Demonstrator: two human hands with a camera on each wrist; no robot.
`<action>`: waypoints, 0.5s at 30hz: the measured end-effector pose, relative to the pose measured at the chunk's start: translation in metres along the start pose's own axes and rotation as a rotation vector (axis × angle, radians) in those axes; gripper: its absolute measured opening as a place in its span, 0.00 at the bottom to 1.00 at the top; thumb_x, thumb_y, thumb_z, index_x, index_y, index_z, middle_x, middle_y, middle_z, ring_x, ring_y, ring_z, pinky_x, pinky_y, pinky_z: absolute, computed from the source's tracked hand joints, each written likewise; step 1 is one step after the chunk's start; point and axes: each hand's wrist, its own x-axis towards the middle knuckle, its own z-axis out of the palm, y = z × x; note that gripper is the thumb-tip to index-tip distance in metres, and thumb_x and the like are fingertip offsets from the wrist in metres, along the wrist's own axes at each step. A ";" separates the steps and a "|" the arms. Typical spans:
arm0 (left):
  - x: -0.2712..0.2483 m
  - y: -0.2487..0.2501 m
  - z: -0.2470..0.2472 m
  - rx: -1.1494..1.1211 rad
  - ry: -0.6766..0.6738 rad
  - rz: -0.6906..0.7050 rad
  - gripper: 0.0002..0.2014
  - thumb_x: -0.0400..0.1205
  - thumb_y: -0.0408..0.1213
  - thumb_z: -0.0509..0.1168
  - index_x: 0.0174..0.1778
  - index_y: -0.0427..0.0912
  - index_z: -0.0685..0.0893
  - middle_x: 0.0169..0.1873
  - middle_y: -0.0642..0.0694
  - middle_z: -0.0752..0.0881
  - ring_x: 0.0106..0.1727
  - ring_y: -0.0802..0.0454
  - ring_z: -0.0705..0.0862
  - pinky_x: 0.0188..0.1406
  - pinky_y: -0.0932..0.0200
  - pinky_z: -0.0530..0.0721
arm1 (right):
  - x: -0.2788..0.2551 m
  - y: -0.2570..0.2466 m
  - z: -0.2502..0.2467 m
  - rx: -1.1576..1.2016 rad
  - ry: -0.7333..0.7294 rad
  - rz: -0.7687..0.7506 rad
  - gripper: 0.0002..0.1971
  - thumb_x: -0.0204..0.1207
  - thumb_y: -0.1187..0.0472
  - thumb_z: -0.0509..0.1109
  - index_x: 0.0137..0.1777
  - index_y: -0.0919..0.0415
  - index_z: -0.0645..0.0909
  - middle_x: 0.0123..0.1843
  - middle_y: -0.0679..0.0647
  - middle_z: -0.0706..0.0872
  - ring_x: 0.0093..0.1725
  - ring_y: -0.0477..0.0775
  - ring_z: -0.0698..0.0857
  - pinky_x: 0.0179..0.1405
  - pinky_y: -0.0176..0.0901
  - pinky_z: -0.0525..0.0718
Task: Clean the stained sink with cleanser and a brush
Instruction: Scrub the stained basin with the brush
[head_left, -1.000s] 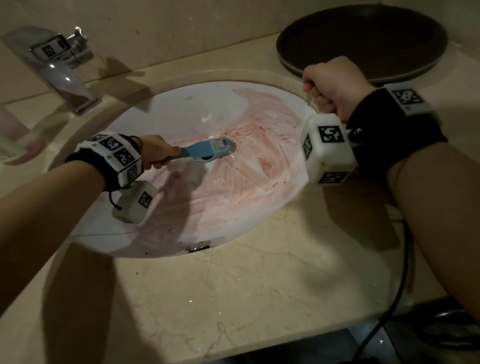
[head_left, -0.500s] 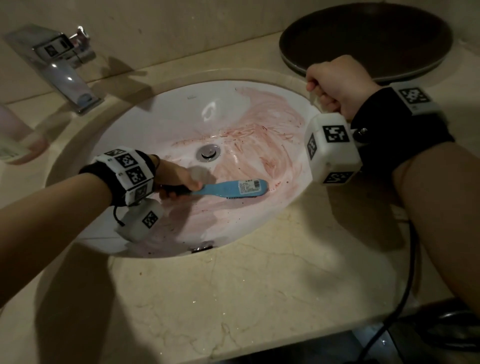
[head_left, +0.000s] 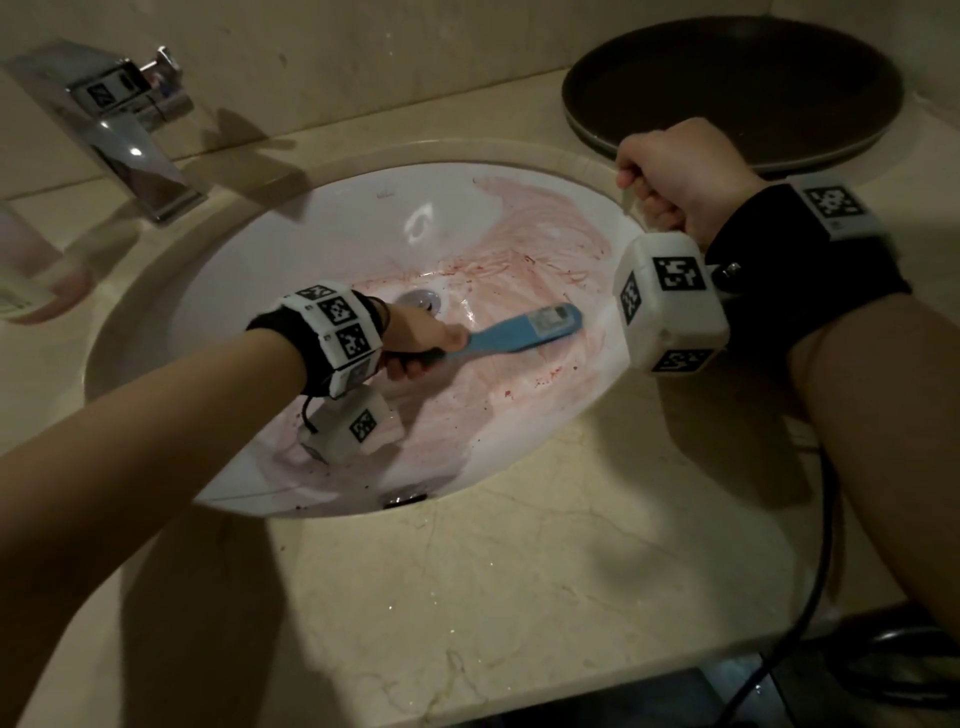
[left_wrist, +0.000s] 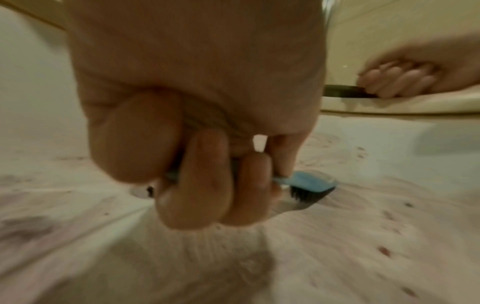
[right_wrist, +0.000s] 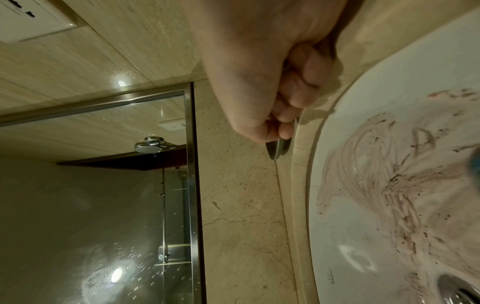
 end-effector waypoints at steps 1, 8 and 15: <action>-0.005 0.002 0.002 0.023 -0.063 -0.008 0.24 0.87 0.54 0.50 0.29 0.43 0.69 0.11 0.52 0.70 0.08 0.60 0.64 0.09 0.75 0.57 | 0.000 0.000 0.000 -0.002 0.000 0.000 0.11 0.74 0.61 0.61 0.30 0.56 0.74 0.24 0.47 0.69 0.17 0.43 0.63 0.11 0.31 0.60; -0.025 -0.028 -0.008 0.015 -0.366 -0.059 0.21 0.85 0.44 0.53 0.27 0.38 0.68 0.09 0.52 0.70 0.08 0.60 0.67 0.09 0.75 0.60 | 0.002 0.001 0.000 0.004 -0.010 -0.004 0.12 0.75 0.60 0.61 0.30 0.56 0.73 0.24 0.48 0.68 0.11 0.41 0.62 0.09 0.29 0.59; -0.031 -0.062 -0.032 0.069 -0.213 -0.271 0.24 0.87 0.41 0.52 0.24 0.38 0.69 0.09 0.51 0.71 0.07 0.59 0.66 0.08 0.76 0.59 | 0.003 0.001 0.001 0.039 -0.009 -0.013 0.12 0.74 0.62 0.60 0.28 0.57 0.73 0.22 0.48 0.67 0.12 0.43 0.62 0.09 0.28 0.57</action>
